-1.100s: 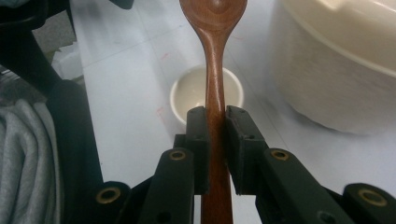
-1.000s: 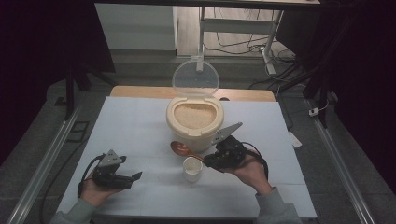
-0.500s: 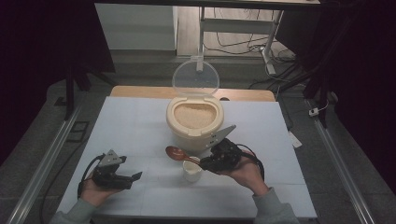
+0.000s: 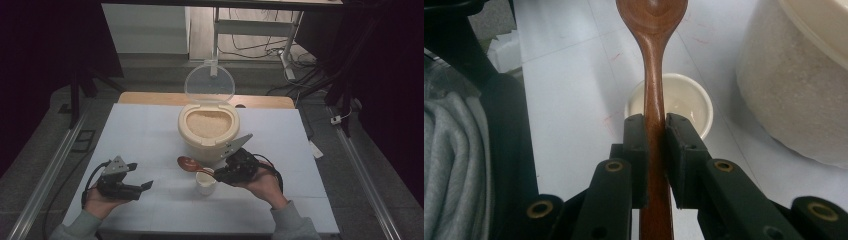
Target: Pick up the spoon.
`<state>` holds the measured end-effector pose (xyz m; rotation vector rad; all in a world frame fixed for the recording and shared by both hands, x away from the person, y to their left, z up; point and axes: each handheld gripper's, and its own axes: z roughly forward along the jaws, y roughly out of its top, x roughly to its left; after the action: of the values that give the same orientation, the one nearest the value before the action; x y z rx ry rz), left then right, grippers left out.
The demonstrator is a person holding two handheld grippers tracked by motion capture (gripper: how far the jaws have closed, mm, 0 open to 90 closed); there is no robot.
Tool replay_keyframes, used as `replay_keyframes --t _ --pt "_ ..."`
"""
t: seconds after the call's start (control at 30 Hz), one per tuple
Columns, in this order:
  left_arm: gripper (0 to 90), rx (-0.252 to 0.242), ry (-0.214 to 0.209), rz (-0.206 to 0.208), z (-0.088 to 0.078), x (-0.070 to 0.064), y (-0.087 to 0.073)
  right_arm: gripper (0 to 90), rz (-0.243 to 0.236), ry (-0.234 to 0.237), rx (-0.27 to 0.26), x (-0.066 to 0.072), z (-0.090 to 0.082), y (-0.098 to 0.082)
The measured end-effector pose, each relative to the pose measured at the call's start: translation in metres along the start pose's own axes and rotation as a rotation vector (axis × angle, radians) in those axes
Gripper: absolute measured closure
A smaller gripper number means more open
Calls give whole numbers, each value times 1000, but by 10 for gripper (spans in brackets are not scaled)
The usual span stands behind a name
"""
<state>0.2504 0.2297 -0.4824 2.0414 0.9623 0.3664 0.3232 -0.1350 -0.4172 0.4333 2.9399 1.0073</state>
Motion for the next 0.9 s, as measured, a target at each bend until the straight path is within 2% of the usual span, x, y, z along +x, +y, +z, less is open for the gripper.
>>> replay_keyframes --t 0.1,0.23,0.3,0.37,0.4,0.5,0.63,0.73,0.83,0.9 --pt "139 -20 -31 34 -7 -6 17 795 -4 0 0 0 1 0" --pt "141 -27 -67 115 -12 -20 43 795 -8 2 1 1 2 0" --pt "144 -22 -79 152 -12 -27 52 795 -10 0 4 1 2 1" --pt "147 -11 -89 217 -8 -39 69 795 -14 4 3 2 3 1" --pt "148 -11 -89 217 -8 -39 69 795 -14 4 3 2 3 1" --pt "167 -1 -106 269 -3 -49 83 795 -20 2 7 3 4 2" --pt "185 65 -158 350 11 -67 102 795 -31 6 7 4 5 3" --pt "210 117 -179 403 22 -77 113 795 -49 10 16 7 7 4" --pt "239 160 -221 432 31 -82 121 795 -70 13 19 10 8 5" --pt "261 186 -226 446 37 -84 124 795 -84 13 18 11 9 5"
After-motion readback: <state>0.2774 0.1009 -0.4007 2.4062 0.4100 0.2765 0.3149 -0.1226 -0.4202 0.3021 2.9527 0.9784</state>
